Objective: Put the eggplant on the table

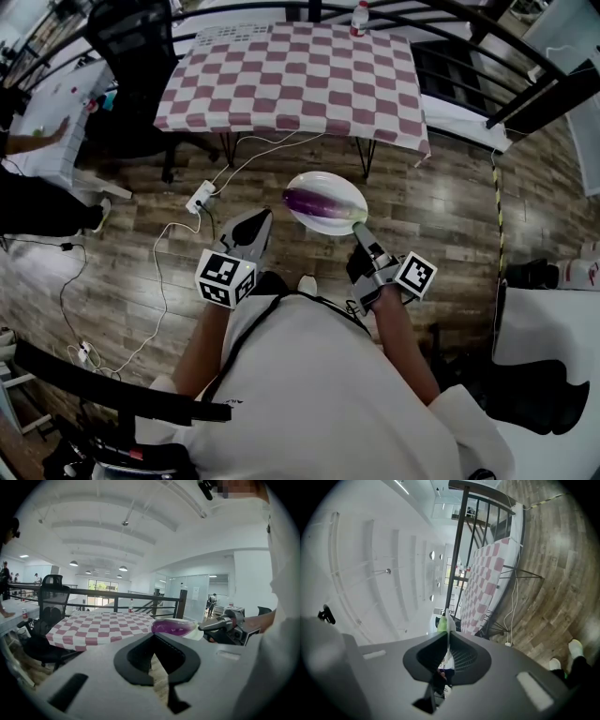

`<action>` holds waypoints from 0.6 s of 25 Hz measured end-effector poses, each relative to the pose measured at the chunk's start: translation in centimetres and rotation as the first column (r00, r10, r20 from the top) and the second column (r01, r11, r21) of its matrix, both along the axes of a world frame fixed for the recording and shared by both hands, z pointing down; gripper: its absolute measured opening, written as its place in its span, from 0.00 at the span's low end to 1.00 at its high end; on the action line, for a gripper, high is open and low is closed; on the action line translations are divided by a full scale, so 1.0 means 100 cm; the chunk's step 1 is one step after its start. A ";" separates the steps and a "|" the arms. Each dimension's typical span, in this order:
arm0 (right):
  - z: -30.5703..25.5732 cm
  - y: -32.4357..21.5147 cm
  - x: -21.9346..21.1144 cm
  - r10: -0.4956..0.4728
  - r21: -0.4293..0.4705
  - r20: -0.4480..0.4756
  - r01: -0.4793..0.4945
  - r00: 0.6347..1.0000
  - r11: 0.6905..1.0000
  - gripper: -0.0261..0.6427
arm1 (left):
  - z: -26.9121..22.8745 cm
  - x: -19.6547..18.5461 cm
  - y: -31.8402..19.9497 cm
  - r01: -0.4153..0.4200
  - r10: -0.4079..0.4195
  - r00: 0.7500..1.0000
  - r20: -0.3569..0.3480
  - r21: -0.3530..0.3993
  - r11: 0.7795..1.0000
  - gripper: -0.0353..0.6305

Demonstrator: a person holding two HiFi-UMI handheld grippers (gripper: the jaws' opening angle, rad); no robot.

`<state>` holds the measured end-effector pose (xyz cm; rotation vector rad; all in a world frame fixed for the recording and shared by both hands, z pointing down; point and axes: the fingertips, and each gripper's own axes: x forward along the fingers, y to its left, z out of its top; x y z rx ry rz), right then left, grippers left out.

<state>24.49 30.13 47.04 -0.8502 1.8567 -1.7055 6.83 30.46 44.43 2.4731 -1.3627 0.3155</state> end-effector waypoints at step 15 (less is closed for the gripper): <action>0.007 -0.020 0.002 -0.021 -0.012 -0.008 0.021 1.000 1.000 0.08 | 0.009 0.001 -0.016 0.024 -0.024 1.000 0.001 -0.023 0.999 0.06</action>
